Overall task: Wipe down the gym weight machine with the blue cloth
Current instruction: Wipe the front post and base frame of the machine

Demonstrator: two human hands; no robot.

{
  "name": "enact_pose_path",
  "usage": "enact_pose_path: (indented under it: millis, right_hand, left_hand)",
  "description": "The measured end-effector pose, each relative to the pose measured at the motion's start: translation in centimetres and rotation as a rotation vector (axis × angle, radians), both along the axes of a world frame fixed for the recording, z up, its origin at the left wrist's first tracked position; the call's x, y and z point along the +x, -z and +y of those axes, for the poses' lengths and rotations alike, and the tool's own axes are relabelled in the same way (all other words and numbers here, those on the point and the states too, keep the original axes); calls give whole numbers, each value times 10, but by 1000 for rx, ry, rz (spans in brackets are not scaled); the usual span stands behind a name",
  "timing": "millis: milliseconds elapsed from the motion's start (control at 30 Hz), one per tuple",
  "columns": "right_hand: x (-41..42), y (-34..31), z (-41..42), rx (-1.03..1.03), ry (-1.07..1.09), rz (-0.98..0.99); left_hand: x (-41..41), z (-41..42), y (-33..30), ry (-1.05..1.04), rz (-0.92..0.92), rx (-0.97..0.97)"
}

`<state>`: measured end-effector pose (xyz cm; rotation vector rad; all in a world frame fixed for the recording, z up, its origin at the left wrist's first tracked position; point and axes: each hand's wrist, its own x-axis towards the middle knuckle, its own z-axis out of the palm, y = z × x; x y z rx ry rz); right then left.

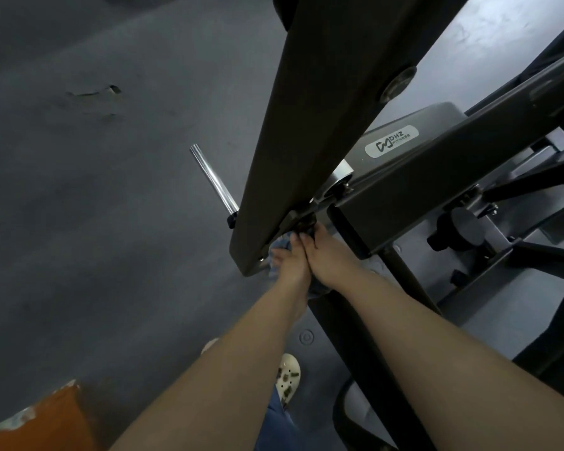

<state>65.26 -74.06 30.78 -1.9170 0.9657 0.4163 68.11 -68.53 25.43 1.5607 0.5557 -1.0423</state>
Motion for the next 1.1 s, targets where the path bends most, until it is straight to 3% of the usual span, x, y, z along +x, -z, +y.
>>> enact_pose_path:
  millis: [133,200,367,467,667,800,967,1100]
  right_hand:
    - [-17,6,23,-266,-107,-68]
    - [-34,7,35,-411,-205,-7]
    - [-97,12,59,-533,-214,116]
    - [-91,7,59,-517,-224,205]
    - [-24,7,43,-501,-194,135]
    - [-31,6,42,-521,-191,124]
    - [-110,2,56,-506,-110,220]
    - [-199,-7,74,-528,-35,456]
  left_hand:
    - [-13,20,-11,38,138,-209]
    - [-32,36,-11,124,248,-281]
    - [-77,55,6,378,248,-249]
    - [-70,49,12,344,261,-218]
    - [-5,36,7,195,74,-219]
    - [-14,33,-9,189,83,-228]
    - [-86,44,-21,444,234,-84]
    - [-149,50,-48,740,337,-9]
